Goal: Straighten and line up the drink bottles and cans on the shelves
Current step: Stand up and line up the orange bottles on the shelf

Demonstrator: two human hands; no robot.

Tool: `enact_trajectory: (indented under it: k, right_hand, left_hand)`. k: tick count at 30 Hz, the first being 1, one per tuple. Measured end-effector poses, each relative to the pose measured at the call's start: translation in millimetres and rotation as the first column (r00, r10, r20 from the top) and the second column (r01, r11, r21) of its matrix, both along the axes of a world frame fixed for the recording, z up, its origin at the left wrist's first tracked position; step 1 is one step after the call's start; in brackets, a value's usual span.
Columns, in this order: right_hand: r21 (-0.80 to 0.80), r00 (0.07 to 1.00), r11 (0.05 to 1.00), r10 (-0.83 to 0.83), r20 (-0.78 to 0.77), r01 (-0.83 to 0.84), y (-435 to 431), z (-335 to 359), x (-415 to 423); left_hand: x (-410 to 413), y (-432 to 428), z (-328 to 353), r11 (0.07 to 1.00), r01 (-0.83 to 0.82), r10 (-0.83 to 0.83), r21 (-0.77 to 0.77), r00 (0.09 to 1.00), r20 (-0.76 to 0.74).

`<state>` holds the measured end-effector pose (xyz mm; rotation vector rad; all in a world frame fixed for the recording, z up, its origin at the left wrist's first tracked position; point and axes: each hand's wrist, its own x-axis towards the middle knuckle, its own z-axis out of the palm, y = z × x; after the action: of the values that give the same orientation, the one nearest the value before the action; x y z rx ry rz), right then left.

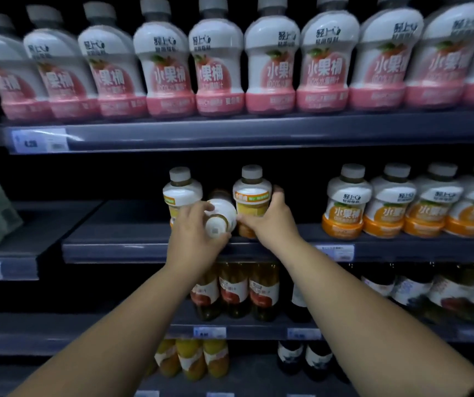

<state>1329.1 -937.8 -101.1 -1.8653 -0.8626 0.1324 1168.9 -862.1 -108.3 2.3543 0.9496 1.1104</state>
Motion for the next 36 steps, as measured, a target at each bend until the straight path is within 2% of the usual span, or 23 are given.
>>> enact_trajectory:
  k: [4, 13, 15, 19, 23, 25, 27, 29, 32, 36]
  right_hand:
    - [-0.016, 0.999, 0.999, -0.038, 0.023, 0.038, -3, 1, 0]
    - [-0.044, 0.999, 0.999, -0.023, -0.025, 0.022, -25, 7, 21]
    - [-0.045, 0.999, 0.999, -0.018, -0.036, 0.016, -31, 9, 28]
    - [-0.054, 1.0, 0.998, 0.012, -0.027, -0.013, -37, 7, 34]
    - [-0.081, 0.998, 0.996, 0.044, -0.035, -0.047, -36, 1, 34]
    - [-0.085, 0.999, 0.996, 0.01, -0.032, -0.013, -37, -1, 33]
    - [-0.079, 0.998, 0.995, -0.064, -0.008, 0.063, -37, 0, 33]
    - [-0.08, 0.998, 0.995, -0.056, -0.024, 0.054, -35, -2, 32]
    - [-0.131, 0.998, 0.991, 0.017, -0.059, -0.024, -34, -1, 31]
    - [-0.149, 1.0, 0.989, 0.009, -0.025, -0.012, -35, 1, 31]
  left_hand:
    - [1, 3, 3, 0.994, 0.106, -0.105, 0.03, 0.994, -0.017]
    - [17, -5, 68, 0.992, 0.124, -0.121, 0.003, 0.961, 0.248]
    - [25, -5, 71, 0.992, 0.124, -0.12, -0.001, 0.957, 0.264]
    - [38, 2, 53, 0.984, 0.099, -0.061, -0.149, 0.969, 0.239]
    - [47, 6, 25, 0.968, 0.169, -0.145, -0.183, 0.979, 0.142]
    - [51, 9, 16, 0.968, 0.144, -0.118, -0.208, 0.984, 0.132]
    - [54, 13, 12, 0.947, 0.098, -0.064, -0.307, 0.991, 0.119]
    - [56, 17, 8, 0.929, 0.076, -0.054, -0.362, 0.996, 0.07]
    - [57, 20, 9, 0.926, 0.064, -0.057, -0.371, 0.998, 0.03]
    - [54, 24, 11, 0.917, 0.102, -0.093, -0.385, 0.995, 0.041]
